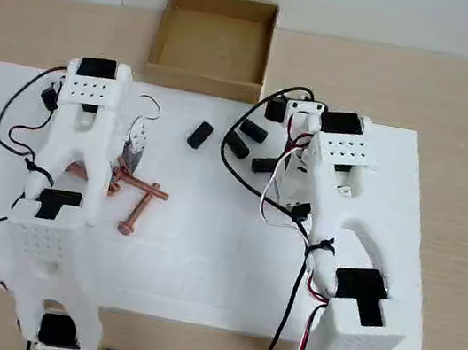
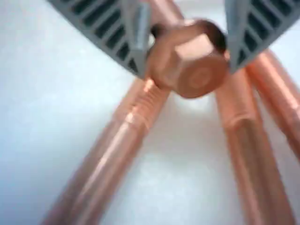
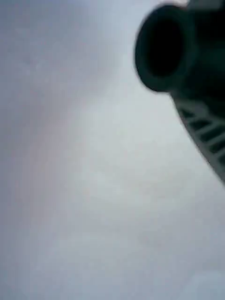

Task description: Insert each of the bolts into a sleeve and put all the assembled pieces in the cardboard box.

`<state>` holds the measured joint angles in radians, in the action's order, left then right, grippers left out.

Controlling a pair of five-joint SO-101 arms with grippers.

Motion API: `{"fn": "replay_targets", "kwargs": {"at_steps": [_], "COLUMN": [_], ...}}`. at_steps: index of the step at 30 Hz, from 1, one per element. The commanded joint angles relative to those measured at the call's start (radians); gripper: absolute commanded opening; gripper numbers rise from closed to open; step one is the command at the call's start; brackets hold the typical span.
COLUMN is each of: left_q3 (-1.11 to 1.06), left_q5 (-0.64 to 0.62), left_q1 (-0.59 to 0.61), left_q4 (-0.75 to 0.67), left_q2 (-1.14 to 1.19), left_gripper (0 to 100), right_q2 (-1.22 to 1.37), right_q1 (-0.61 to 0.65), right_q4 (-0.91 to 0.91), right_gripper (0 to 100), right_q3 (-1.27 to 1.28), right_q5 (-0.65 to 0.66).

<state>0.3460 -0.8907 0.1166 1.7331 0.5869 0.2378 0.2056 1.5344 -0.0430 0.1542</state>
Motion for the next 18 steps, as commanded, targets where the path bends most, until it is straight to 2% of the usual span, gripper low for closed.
{"fn": "replay_targets", "kwargs": {"at_steps": [1, 11, 15, 18], "left_q3": [0.024, 0.031, 0.048, 0.064], "left_q5": [0.003, 0.077, 0.141, 0.244], "left_q1": [-0.014, -0.015, -0.018, -0.037], "left_q4": [0.005, 0.011, 0.020, 0.020], "left_q2": [-0.003, -0.012, -0.012, -0.012], "left_gripper": [6, 5, 6, 6], "right_q2": [-0.062, -0.062, -0.062, -0.062], "right_q1": [0.004, 0.004, 0.004, 0.004], "right_q4": [0.005, 0.005, 0.005, 0.005], "right_gripper": [0.5, 0.5, 0.5, 0.5], "right_q3": [-0.028, -0.028, -0.028, -0.028], "right_q5": [0.003, 0.003, 0.003, 0.003]}}
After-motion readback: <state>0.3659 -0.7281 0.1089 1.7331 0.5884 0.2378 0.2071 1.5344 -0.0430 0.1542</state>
